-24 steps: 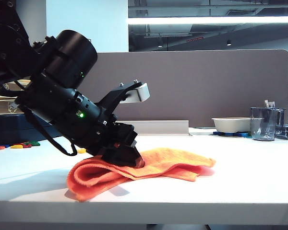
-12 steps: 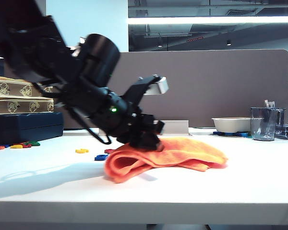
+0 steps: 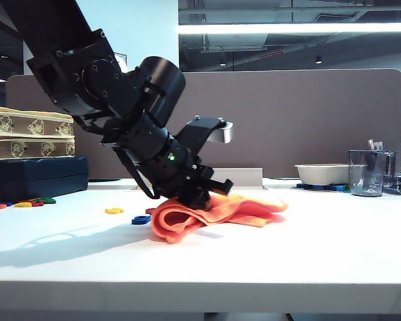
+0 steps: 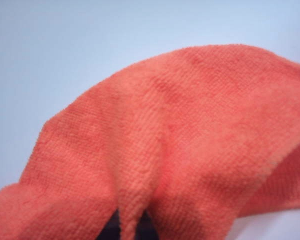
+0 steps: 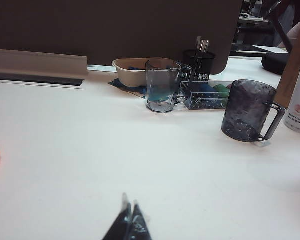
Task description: Use an orange cloth to wipe the letter magnets on the table away for a distance.
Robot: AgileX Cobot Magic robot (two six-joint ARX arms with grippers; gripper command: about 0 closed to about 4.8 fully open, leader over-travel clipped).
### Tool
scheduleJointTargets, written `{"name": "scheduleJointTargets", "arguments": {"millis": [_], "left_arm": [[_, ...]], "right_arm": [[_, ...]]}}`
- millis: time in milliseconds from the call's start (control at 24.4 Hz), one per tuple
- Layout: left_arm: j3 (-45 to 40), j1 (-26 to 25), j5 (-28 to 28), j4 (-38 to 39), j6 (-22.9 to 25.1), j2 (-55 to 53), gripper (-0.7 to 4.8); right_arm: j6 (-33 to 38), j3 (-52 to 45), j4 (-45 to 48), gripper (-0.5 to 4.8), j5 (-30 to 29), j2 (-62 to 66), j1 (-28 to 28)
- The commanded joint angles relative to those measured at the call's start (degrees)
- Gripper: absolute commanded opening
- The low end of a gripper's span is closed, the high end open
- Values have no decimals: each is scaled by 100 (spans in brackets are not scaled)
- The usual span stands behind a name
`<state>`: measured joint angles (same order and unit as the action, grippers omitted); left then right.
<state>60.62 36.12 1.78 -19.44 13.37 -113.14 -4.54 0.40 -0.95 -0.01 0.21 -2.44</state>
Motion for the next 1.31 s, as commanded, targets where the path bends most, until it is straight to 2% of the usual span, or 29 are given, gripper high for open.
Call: {"name": "scheduleJointTargets", "arguments": {"millis": [41,164,698,780,944,1026,1108,1314], "left_arm": [[20,-304,61,66,13,26,-6],[20,-713,61,184,13,33,-6],[20,-1700,59,173,17,42,-6],[20,-2103,52,90,17,42,-6],[50,-2522,35,46,17,42,-6],[63,-2892,17,0,17,42,-6],[63,-3185,-144,2,17,42,-6],[63,-3344,-365,-63,15,133,-6]], "right_arm": [[7,-44,74,-5,4,-22,-2],[7,-44,74,-5,4,-22,-2],[7,-44,74,-5,4,-22,-2],[7,-44,74,-5,4,-22,-2],[7,-44,74,-5,4,-22,-2],[7,-44,74,-5,4,-22,-2],[7,-44,74,-5,4,-22,-2],[4,-44,74,-5,4,-22,-2]]}}
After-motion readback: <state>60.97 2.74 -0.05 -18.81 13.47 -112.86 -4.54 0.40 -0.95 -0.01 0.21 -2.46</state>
